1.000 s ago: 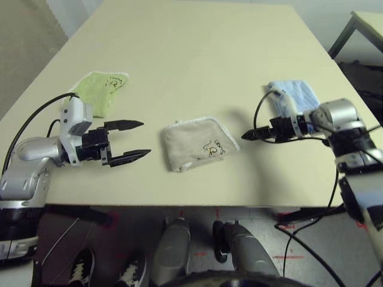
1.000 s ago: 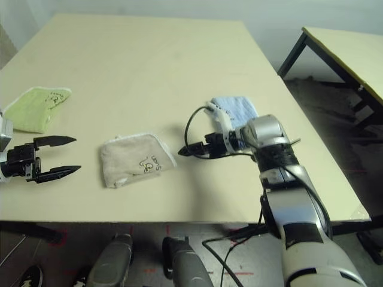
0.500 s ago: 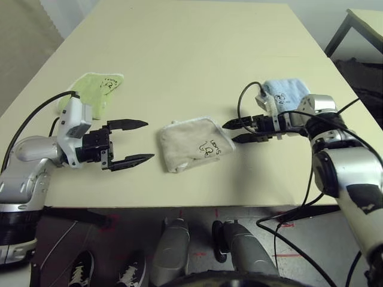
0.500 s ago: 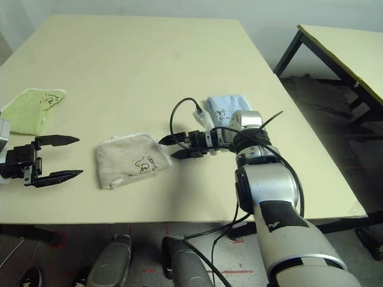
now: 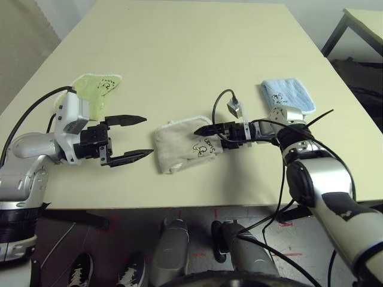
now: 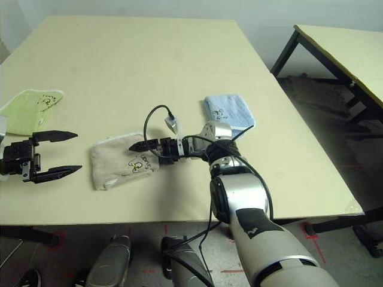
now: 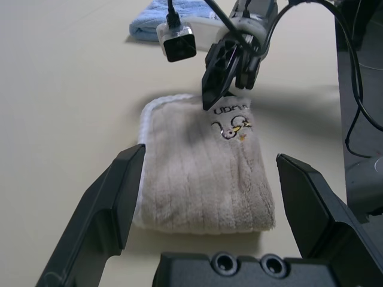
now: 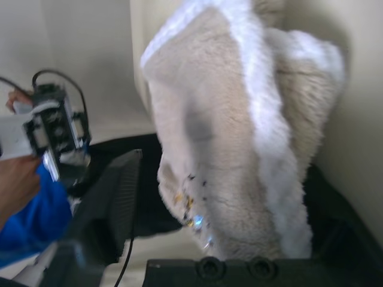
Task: Fold the towel and set it aside.
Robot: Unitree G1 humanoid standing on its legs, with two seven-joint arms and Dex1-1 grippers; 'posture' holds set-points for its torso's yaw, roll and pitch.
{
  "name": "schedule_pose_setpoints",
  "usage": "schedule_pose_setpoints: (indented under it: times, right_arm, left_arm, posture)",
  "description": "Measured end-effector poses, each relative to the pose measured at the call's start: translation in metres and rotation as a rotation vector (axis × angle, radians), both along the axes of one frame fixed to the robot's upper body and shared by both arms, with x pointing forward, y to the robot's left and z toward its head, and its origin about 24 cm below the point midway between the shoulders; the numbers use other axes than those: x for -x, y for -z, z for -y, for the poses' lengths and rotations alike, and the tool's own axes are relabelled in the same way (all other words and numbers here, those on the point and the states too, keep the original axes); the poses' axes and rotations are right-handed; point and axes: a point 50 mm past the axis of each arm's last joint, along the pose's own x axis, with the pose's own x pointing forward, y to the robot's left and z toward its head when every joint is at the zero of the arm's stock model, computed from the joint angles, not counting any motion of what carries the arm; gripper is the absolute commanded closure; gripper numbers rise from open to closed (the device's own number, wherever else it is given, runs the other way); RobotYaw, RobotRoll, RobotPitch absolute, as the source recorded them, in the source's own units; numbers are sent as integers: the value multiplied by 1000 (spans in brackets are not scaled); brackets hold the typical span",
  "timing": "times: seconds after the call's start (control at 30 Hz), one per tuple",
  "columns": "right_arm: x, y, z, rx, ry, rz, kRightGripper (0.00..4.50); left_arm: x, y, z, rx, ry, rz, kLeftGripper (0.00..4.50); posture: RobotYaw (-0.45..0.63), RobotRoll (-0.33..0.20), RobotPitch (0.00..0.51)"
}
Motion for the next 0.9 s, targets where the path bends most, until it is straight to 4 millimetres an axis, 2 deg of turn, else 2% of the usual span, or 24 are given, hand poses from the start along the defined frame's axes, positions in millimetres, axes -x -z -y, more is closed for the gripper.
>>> schedule_pose_setpoints:
  times: [0.17, 0.33, 0.53, 0.63, 0.7, 0.8, 0.9]
  right_arm:
    - [-3, 9, 1, 21, 83, -8, 2902]
    - [-8, 1, 1, -11, 113, 2, 4483]
    - [-8, -3, 6, -7, 118, -7, 4483]
    - [-9, -11, 20, -16, 137, -38, 4483]
    - [-15, -30, 31, -69, 181, -20, 4483]
    - [-32, -80, 50, -206, 297, 80, 4483]
    - [-42, -116, 73, -334, 430, 148, 4483]
  left_arm:
    - [1, 1, 1, 1, -2, 1, 0]
    - [1, 1, 1, 4, -5, 3, 0]
    - [-1, 1, 1, 12, -6, 14, 0]
    - [-2, 3, -1, 16, -16, 11, 0]
    - [-2, 4, -1, 19, -18, 13, 0]
    - [-4, 3, -1, 25, -16, 22, 0]
    - [-5, 5, -1, 28, -17, 18, 0]
  posture:
    - [220, 0, 154]
    - [215, 0, 154]
    - [213, 0, 153]
    - [203, 0, 150]
    - [198, 0, 150]
    - [188, 0, 148]
    - [179, 0, 147]
